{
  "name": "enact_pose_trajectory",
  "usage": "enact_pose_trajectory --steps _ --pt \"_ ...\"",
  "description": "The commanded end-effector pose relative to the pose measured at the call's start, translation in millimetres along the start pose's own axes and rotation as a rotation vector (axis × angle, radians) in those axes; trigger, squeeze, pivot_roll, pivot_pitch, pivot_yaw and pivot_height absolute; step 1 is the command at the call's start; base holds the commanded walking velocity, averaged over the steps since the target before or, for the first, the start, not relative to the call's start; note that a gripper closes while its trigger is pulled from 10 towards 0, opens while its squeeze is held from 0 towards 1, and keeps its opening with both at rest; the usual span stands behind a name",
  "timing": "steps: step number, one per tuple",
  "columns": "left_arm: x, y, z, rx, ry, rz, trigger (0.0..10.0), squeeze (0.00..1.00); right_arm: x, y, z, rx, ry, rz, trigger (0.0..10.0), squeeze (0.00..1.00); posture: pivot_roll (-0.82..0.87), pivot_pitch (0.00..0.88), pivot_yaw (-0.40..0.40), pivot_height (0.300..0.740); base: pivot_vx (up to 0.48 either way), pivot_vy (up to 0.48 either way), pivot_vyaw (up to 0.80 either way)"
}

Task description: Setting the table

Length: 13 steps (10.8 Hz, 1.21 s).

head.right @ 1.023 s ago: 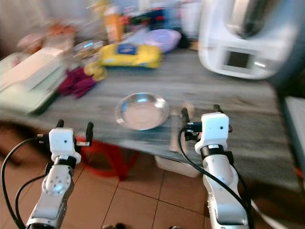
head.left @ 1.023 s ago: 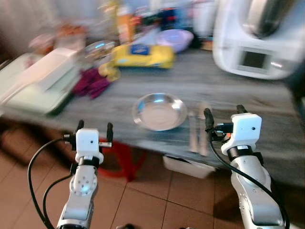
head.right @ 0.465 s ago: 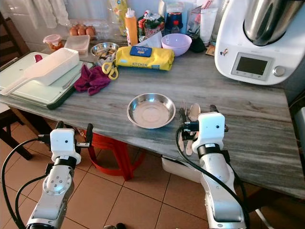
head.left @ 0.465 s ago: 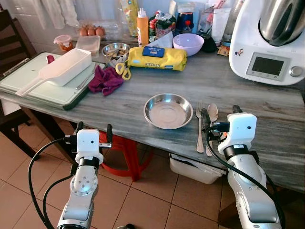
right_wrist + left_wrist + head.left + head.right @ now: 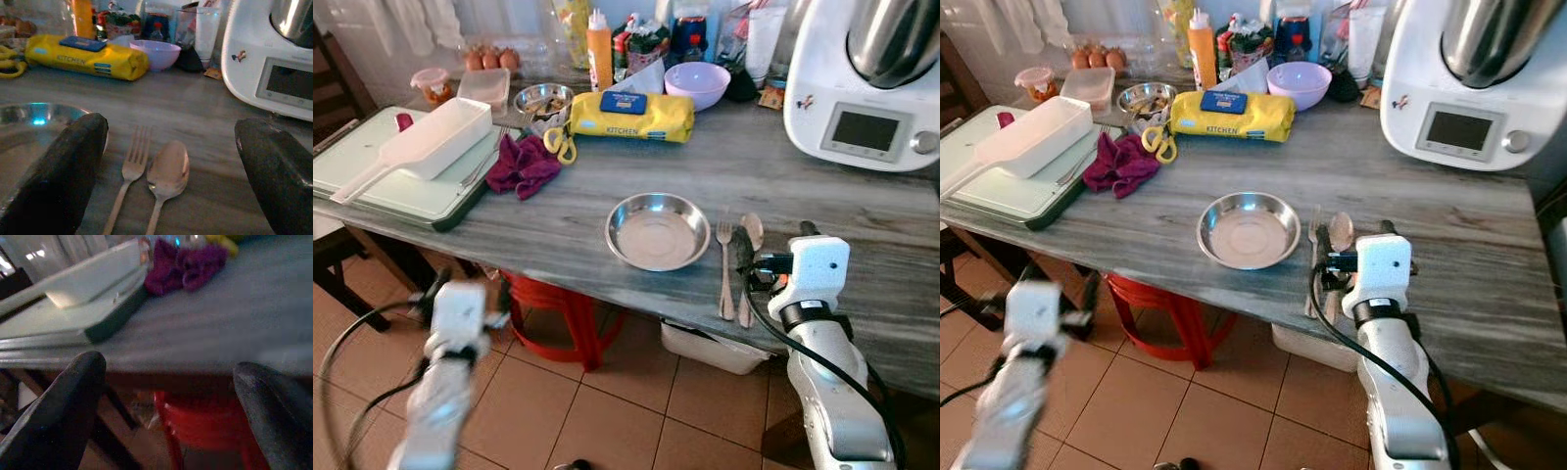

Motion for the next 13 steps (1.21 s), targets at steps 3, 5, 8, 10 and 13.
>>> enact_pose_trajectory --steps 3,5,8,10,13 --pt "2.7 6 6.9 -0.008 -0.021 0.014 10.0 0.0 -3.4 -9 -0.9 0.035 -0.001 -0.034 10.0 0.0 -0.12 0.126 0.048 0.74 0.0 0.0 0.0" --pt "4.4 16 21.0 -0.049 -0.05 0.04 10.0 0.0 -4.1 -9 -1.2 0.038 -0.002 -0.033 10.0 0.0 -0.12 0.126 0.048 0.74 0.0 0.0 -0.77" --pt "12.5 29 31.6 -0.091 -0.049 0.06 10.0 0.0 -2.5 -6 -2.0 0.034 0.003 -0.022 10.0 0.0 -0.13 0.125 0.049 0.74 0.0 0.0 -0.27" --pt "14.2 30 32.4 -0.1 -0.04 0.052 10.0 0.0 -0.6 -5 -1.5 0.031 0.003 -0.02 10.0 0.0 -0.13 0.124 0.047 0.74 -0.27 0.0 0.0" --pt "14.2 30 34.2 -0.102 -0.038 0.045 10.0 0.0 0.7 -4 -3.0 0.039 0.006 -0.017 10.0 0.0 -0.13 0.123 0.044 0.74 -0.08 0.0 0.0"
Point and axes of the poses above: a point about 5 cm out from each wrist's last joint towards the gripper, its own x axis pointing out of the wrist towards the gripper, its own y axis along the axis of the wrist's last joint, z = x × y, the point moved 6 cm from there along x, pointing out of the wrist towards the gripper, and after that the axes turned 1 degree about x, right-handed, at the moved point
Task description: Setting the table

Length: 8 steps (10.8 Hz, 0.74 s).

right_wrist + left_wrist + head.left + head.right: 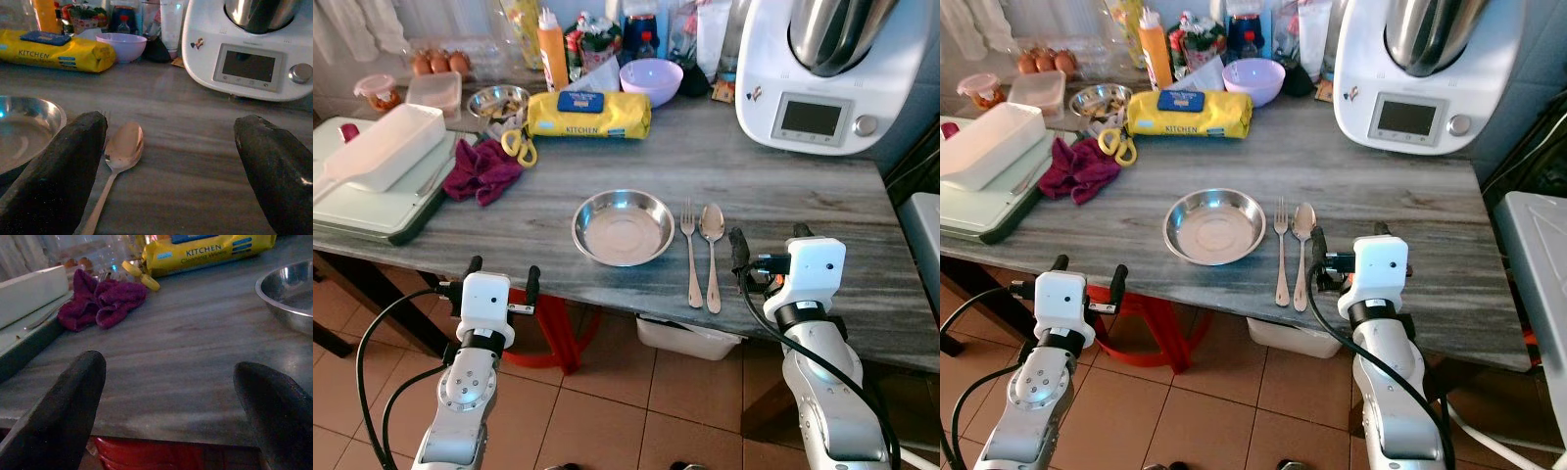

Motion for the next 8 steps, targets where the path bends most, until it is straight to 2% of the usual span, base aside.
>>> enact_pose_trajectory --steps 1,8 --pt "-0.5 0.7 -1.1 0.004 0.009 -0.002 10.0 0.0 0.5 -3.1 1.9 0.004 -0.005 -0.013 10.0 0.0 -0.13 0.123 0.042 0.74 -0.24 0.0 0.0" --pt "1.9 2.1 0.7 0.003 0.006 -0.004 10.0 0.0 0.6 -3.7 3.4 0.008 -0.014 -0.016 10.0 0.0 -0.13 0.123 0.045 0.74 -0.294 0.0 0.0"
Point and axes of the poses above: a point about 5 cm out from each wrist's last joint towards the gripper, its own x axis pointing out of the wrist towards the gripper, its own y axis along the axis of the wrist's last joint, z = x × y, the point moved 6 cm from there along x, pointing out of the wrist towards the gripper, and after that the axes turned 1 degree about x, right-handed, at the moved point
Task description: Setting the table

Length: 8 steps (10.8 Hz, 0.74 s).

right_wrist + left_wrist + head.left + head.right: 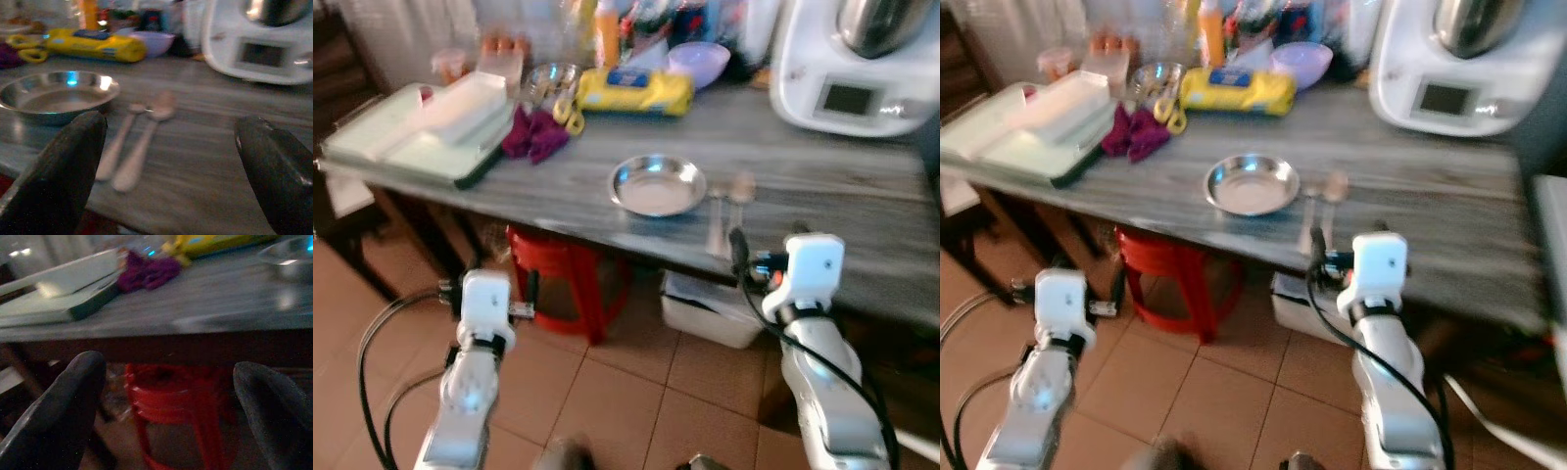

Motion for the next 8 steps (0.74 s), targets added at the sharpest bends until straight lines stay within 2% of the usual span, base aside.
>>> enact_pose_trajectory --steps 1,6,8 --pt "2.4 3.2 -2.1 0.012 -0.004 0.006 10.0 0.0 0.1 0.5 -0.9 0.013 -0.003 0.0 10.0 0.0 -0.13 0.121 0.047 0.74 -0.296 0.0 0.0" --pt "4.4 4.0 1.7 0.013 -0.017 0.007 10.0 0.0 0.8 -0.8 3.2 0.023 -0.023 -0.005 10.0 0.0 -0.14 0.116 0.05 0.74 -0.296 0.0 0.0" --pt "4.1 2.4 3.3 0.009 -0.019 0.003 10.0 0.0 0.9 -1.9 4.0 0.026 -0.026 -0.012 10.0 0.0 -0.14 0.12 0.05 0.74 -0.285 0.0 -0.62"
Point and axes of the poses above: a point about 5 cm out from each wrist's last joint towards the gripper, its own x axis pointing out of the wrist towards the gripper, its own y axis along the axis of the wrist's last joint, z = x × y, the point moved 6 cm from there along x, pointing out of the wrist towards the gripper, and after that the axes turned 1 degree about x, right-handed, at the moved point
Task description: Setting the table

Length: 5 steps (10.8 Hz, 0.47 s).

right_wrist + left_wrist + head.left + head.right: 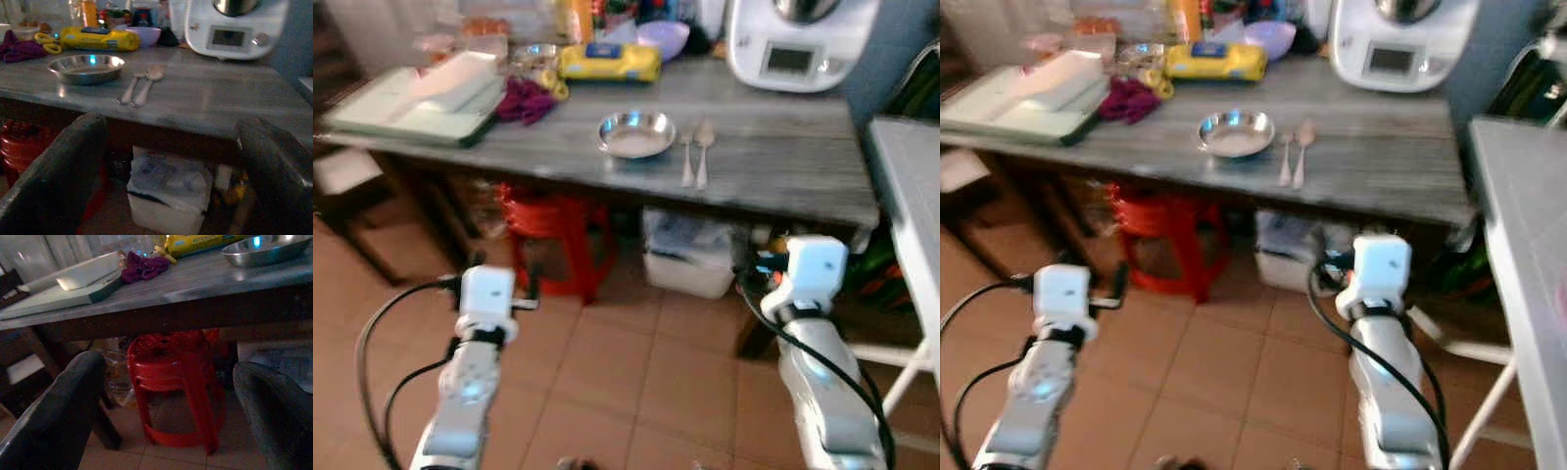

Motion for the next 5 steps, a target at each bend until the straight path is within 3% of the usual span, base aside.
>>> enact_pose_trajectory --steps 1,3,5 --pt "-1.2 -2 8.9 -0.005 -0.027 -0.009 10.0 0.0 -4.6 -6 9.3 -0.002 -0.025 -0.025 10.0 0.0 -0.14 0.122 0.05 0.74 -0.281 0.0 -0.8" --pt "-1.6 -2 11.0 -0.007 -0.033 -0.009 10.0 0.0 -5.2 -6 9.4 -0.003 -0.027 -0.025 10.0 0.0 -0.14 0.124 0.05 0.74 -0.281 0.0 -0.8" --pt "0.0 6 19.8 -0.03 -0.071 0.035 10.0 0.0 -5.6 -6 9.3 -0.009 -0.026 -0.026 10.0 0.0 -0.15 0.128 0.05 0.74 -0.127 0.0 0.0"
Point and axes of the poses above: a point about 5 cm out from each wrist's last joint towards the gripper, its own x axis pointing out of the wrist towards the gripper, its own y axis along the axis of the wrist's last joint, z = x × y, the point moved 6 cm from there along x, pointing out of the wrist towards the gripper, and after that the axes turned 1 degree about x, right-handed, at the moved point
